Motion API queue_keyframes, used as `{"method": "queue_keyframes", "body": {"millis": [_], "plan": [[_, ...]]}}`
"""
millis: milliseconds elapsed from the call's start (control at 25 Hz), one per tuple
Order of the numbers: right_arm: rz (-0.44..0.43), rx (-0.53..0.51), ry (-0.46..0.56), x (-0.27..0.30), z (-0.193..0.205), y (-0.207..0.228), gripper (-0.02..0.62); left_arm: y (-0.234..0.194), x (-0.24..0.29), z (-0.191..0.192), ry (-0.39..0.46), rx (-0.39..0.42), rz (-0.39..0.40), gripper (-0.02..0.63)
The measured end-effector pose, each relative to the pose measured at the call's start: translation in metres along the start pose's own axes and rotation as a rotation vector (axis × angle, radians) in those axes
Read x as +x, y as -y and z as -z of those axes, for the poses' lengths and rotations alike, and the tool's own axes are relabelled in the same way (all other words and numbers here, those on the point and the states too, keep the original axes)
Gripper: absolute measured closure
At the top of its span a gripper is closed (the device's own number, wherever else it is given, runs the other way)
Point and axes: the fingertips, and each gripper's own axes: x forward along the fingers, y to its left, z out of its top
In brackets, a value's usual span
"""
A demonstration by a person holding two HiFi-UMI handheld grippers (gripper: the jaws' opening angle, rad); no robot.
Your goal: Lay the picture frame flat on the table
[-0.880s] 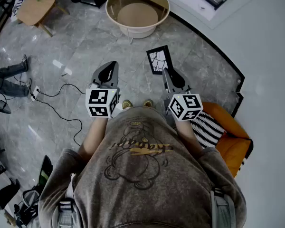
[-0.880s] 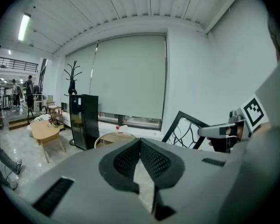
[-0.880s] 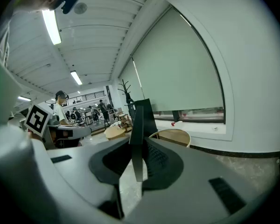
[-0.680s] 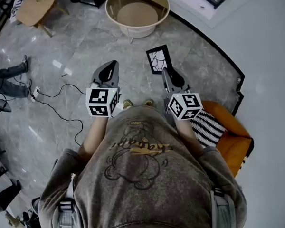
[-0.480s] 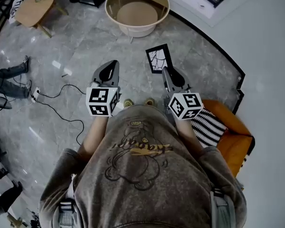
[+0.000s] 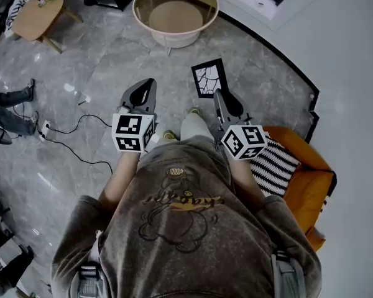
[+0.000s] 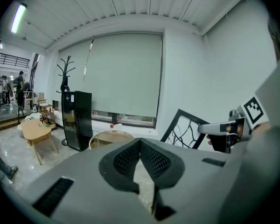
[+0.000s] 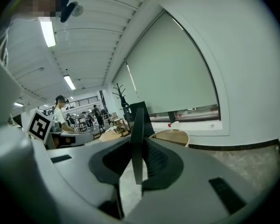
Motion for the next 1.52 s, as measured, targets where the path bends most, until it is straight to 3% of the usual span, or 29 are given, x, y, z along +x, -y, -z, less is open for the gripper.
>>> {"method": "queue_keyframes", "body": {"millis": [320, 1520], "plan": [[-0.002, -0.016, -0.006, 0.025, -0.003, -0.001, 0.512, -0.019, 0.015, -0.001, -0.004, -0.014, 0.0, 0.589], [-0.036, -0.006, -0.063, 0.163, -0.029, 0.06, 0.512, -0.08, 0.147, -0.02, -0.054, -0.091, 0.016, 0.589]]}}
